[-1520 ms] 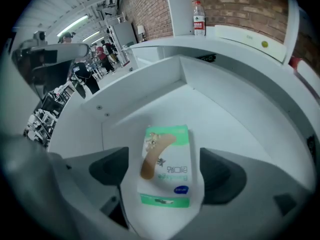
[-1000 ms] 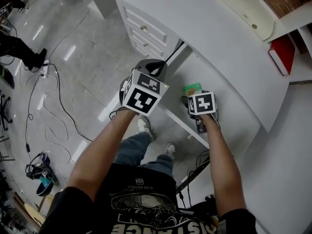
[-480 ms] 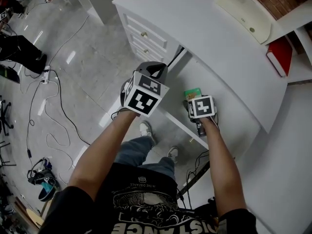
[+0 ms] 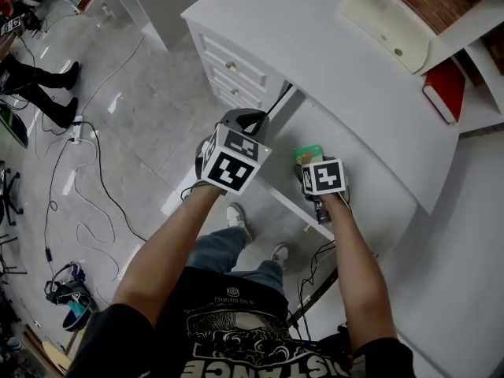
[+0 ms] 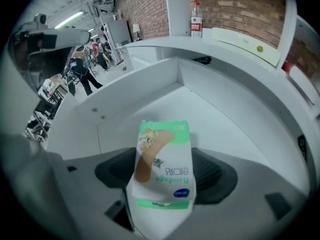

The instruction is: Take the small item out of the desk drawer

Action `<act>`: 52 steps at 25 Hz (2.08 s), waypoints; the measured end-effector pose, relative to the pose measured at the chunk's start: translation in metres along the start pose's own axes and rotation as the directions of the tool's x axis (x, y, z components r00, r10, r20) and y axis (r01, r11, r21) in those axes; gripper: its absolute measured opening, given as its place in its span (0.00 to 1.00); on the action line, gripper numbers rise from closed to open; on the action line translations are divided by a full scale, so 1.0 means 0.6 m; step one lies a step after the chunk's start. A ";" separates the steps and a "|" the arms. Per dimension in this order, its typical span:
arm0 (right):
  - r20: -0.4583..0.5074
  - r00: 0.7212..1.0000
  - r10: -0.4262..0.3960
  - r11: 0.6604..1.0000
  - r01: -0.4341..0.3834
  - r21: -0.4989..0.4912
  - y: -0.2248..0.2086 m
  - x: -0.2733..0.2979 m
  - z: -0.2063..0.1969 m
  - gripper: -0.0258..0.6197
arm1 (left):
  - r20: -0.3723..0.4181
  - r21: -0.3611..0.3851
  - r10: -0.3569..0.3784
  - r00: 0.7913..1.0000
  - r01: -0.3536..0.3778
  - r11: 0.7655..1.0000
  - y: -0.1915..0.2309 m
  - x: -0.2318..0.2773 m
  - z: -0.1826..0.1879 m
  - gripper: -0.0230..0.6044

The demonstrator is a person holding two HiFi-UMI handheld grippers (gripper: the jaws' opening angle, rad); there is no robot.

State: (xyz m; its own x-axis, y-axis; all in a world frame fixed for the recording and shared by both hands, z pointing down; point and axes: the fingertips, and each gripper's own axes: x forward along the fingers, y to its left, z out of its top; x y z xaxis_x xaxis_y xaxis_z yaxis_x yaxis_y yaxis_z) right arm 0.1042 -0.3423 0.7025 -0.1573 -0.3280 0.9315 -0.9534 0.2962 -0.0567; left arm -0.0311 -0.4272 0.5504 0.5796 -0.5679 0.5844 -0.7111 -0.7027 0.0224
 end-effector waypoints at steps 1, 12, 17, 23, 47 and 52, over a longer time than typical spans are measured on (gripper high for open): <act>0.010 1.000 0.001 1.000 -0.001 -0.004 0.001 -0.007 0.004 0.58 | 0.002 -0.003 0.003 1.000 -0.003 1.000 -0.002 -0.004 0.002 0.05; 0.141 0.990 0.022 1.000 -0.020 -0.017 -0.003 -0.100 0.056 0.58 | 0.045 -0.029 0.032 0.998 -0.031 0.999 -0.041 -0.037 0.042 0.05; 0.192 0.981 0.025 0.999 -0.018 -0.037 -0.013 -0.141 0.080 0.58 | 0.070 -0.039 0.050 0.996 -0.047 0.998 -0.063 -0.048 0.062 0.05; 0.240 0.970 0.027 0.999 -0.017 -0.044 -0.012 -0.191 0.089 0.58 | 0.086 -0.069 0.076 0.993 -0.070 0.995 -0.079 -0.077 0.074 0.05; 0.505 0.860 0.072 0.995 -0.024 -0.102 0.003 -0.405 0.134 0.58 | 0.171 -0.105 0.191 0.967 -0.175 0.979 -0.141 -0.209 0.132 0.05; 0.564 0.823 0.069 0.995 -0.013 -0.102 -0.010 -0.460 0.130 0.58 | 0.180 -0.117 0.191 0.965 -0.172 0.978 -0.169 -0.227 0.144 0.05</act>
State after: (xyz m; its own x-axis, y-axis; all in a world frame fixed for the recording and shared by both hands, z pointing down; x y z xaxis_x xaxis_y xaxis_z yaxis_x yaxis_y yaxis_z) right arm 0.1334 -0.3234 0.4179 -0.3403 -0.7551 0.5604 -0.9199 0.3907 -0.0322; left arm -0.0039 -0.3155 0.3985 0.4952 -0.7595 0.4218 -0.8417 -0.5398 0.0162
